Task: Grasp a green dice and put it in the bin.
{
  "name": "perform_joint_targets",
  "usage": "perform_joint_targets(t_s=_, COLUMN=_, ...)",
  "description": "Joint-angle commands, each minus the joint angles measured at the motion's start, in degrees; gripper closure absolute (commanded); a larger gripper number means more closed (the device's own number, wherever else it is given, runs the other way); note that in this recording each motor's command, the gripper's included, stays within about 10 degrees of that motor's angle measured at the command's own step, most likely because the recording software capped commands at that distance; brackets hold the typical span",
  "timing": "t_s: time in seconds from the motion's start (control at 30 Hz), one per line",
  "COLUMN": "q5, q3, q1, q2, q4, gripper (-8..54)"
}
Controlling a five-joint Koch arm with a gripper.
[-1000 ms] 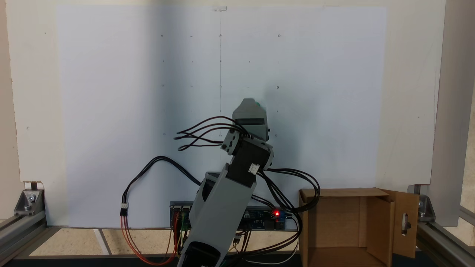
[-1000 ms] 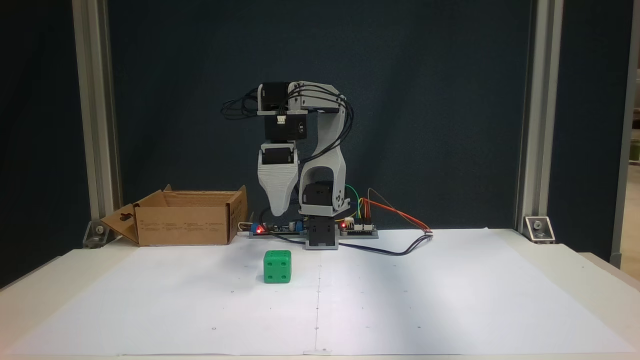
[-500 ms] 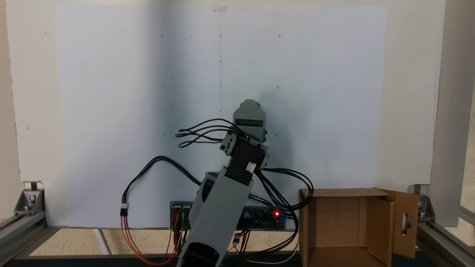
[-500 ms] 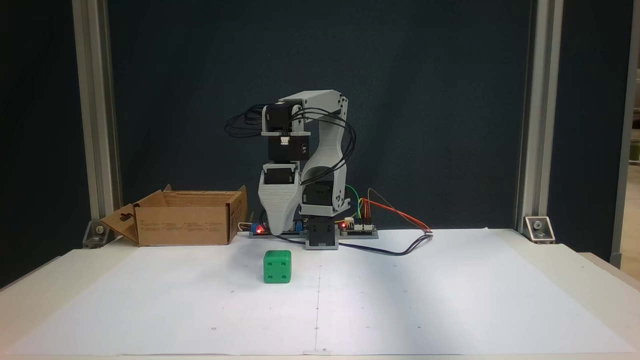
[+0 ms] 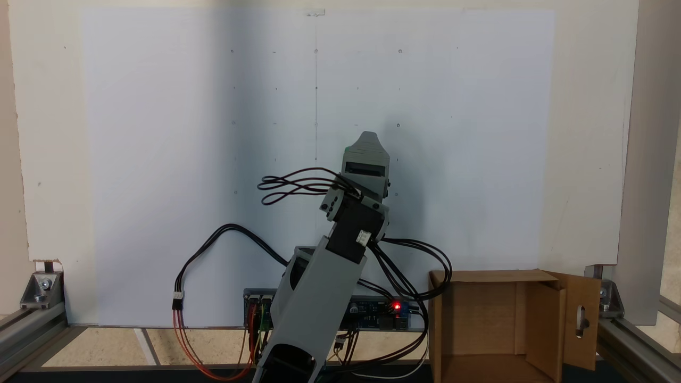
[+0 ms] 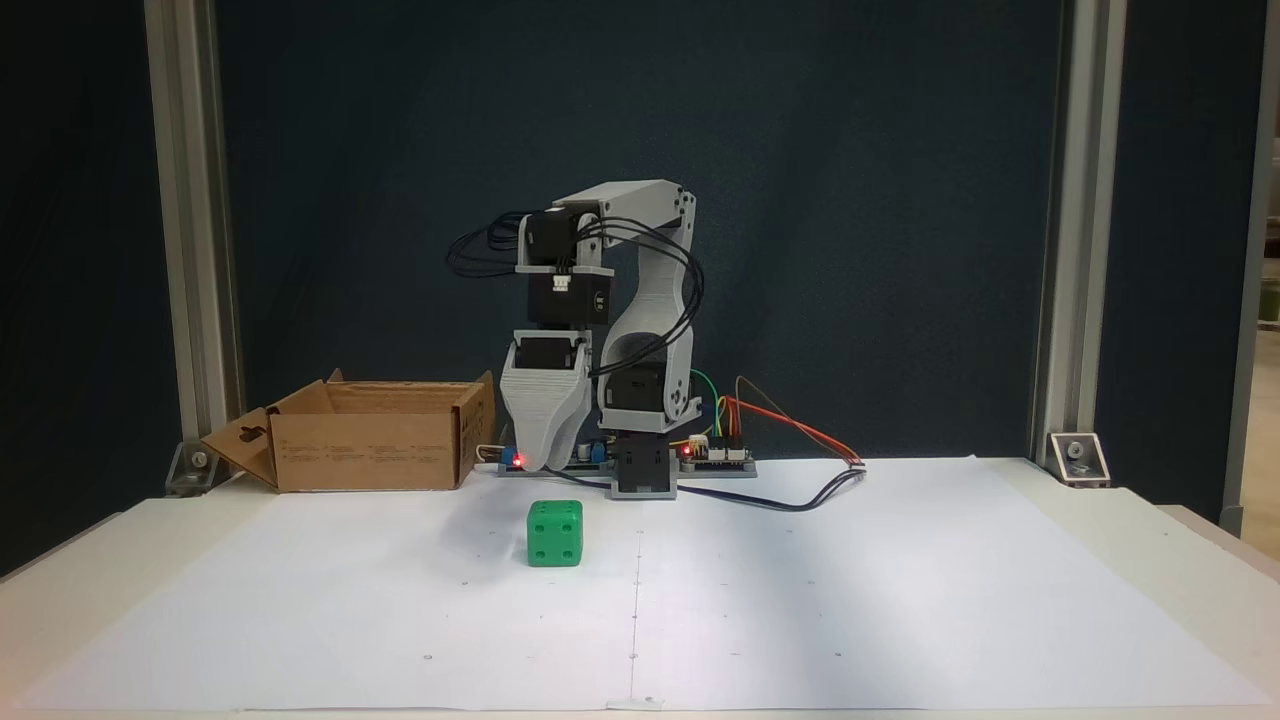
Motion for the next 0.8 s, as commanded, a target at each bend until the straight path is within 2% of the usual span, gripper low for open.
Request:
perform_joint_targets(t_s=0.0, q5=1.93, q3=-0.53, q1=-1.23, q2=0.18, q4=-0.53, gripper=0.4)
perform_joint_targets(t_s=0.43, q5=-0.09, q3=1.05, q1=-4.04, q2=-1.23, q4=-2.55, gripper=0.7)
perform_joint_targets(t_s=0.77, q5=-2.55, q3=1.67, q1=-3.25, q2=-7.03, q4=-4.75, gripper=0.6)
